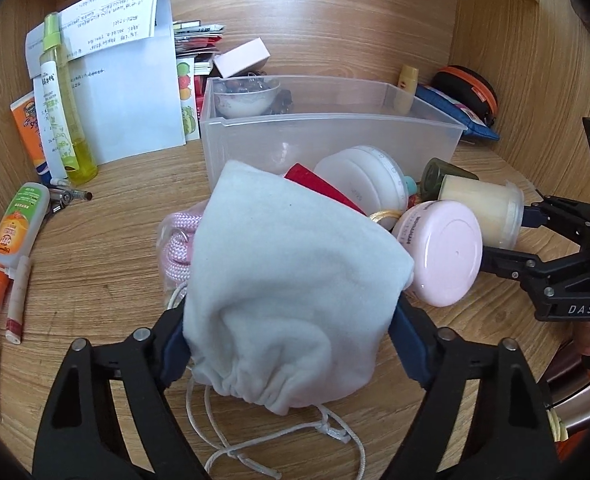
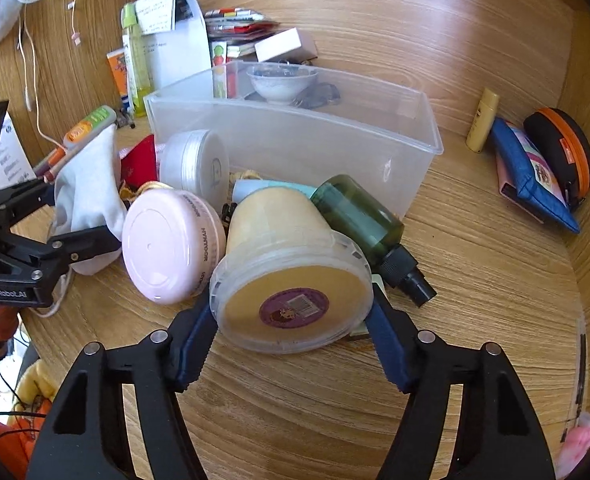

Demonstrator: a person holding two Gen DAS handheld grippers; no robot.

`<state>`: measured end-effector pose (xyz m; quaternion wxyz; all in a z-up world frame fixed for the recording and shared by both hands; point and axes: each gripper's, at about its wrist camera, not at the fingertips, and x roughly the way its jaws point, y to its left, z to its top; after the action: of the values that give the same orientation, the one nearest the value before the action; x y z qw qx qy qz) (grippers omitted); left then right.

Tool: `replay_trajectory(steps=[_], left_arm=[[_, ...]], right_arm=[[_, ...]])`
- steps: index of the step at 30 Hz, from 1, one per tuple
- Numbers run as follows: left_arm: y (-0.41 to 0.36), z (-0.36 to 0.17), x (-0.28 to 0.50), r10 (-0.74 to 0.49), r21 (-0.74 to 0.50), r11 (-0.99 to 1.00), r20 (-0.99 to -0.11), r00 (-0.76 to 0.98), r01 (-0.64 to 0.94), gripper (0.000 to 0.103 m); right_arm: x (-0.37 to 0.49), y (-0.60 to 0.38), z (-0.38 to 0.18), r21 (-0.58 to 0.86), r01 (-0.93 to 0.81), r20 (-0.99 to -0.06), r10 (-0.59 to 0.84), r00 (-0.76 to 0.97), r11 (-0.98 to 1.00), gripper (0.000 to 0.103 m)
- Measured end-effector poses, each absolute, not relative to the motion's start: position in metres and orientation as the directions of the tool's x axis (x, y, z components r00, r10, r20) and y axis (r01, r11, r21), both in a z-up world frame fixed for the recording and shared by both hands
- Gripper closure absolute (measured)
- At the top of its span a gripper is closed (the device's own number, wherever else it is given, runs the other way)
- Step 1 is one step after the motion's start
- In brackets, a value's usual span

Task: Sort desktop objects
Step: 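Lift the cream tub with the right gripper while the left gripper lifts the white pouch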

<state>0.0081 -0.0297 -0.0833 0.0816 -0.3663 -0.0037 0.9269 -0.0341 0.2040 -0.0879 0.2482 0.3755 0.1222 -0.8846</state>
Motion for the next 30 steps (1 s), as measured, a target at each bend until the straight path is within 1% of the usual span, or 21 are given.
replay_trajectory(steps=[3, 6, 14, 18, 30], left_arm=[[-0.035, -0.081, 0.011, 0.165, -0.09, -0.986, -0.67, -0.723, -0.142, 0.025], [-0.038, -0.078, 0.013, 0.167, -0.105, -0.986, -0.658, -0.734, -0.13, 0.026], [-0.054, -0.059, 0.026, 0.169, -0.146, -0.984, -0.596, -0.785, -0.101, 0.027], [-0.059, -0.049, 0.03, 0.163, -0.151, -0.984, -0.573, -0.803, -0.092, 0.027], [-0.069, -0.017, 0.024, 0.187, -0.198, -0.975, -0.511, -0.839, -0.096, 0.027]], right_arm=[[-0.031, 0.205, -0.082, -0.033, 0.531, -0.705, -0.357, -0.613, -0.847, 0.036], [-0.028, 0.203, -0.075, -0.044, 0.533, -0.686, -0.363, -0.631, -0.845, 0.036], [-0.03, 0.202, -0.065, -0.048, 0.532, -0.671, -0.367, -0.644, -0.845, 0.037], [-0.032, 0.207, -0.061, -0.024, 0.529, -0.662, -0.383, -0.644, -0.848, 0.037], [-0.043, 0.227, -0.019, 0.024, 0.509, -0.593, -0.422, -0.686, -0.86, 0.037]])
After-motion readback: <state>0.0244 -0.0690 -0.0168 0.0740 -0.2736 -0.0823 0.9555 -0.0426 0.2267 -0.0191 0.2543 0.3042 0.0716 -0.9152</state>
